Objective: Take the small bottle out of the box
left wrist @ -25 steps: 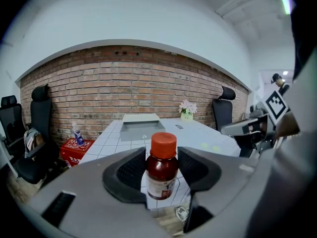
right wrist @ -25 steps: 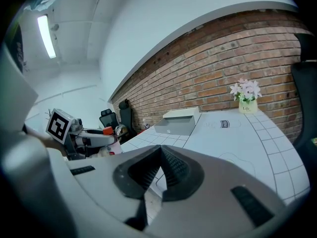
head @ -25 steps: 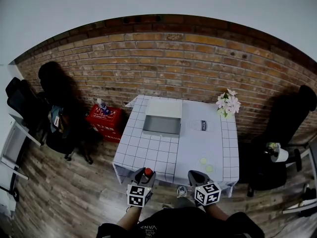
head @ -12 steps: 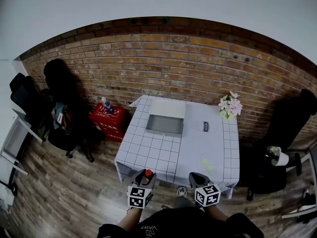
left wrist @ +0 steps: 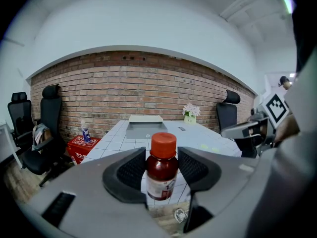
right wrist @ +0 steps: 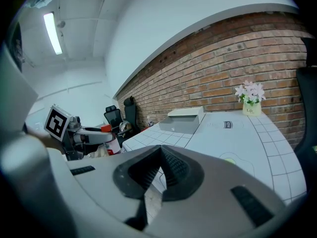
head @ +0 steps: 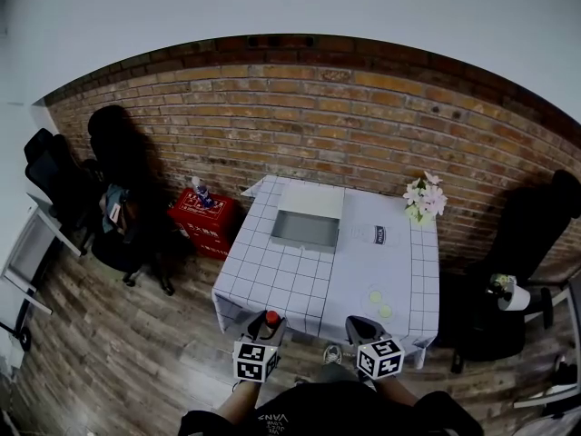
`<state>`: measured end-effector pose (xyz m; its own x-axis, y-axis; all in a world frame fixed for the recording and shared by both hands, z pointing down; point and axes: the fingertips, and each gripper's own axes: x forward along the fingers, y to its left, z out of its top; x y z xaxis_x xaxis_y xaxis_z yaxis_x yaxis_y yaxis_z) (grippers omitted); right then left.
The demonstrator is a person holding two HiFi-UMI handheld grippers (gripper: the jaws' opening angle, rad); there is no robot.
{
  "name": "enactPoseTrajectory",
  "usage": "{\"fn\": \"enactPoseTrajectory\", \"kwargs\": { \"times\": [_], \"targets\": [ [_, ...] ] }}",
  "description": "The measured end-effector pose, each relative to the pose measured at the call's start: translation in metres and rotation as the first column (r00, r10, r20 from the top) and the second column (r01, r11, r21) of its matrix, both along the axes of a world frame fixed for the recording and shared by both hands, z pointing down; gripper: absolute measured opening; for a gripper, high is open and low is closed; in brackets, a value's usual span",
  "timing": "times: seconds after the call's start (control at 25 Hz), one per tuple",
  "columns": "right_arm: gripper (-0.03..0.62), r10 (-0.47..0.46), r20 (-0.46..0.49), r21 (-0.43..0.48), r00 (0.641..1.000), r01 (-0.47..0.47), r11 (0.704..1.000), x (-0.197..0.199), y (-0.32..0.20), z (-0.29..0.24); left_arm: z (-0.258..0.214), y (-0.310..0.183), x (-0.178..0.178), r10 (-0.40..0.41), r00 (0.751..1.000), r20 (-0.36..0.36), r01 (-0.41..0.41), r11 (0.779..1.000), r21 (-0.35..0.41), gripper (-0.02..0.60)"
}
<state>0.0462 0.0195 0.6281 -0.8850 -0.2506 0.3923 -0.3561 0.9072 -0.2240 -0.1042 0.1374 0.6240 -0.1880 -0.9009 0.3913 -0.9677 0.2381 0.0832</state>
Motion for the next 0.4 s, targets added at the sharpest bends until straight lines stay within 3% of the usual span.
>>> {"fn": "enactPoseTrajectory", "kwargs": {
  "times": [0.4],
  "targets": [
    [-0.002, -0.023, 0.001, 0.004, 1.0, 0.023, 1.0, 0.0016, -0.0004, -0.0043, -0.0065, 0.0006, 0.0025, -0.018, 1.0, 0.009, 0.018, 1.0, 0.005, 0.207]
  ]
}}
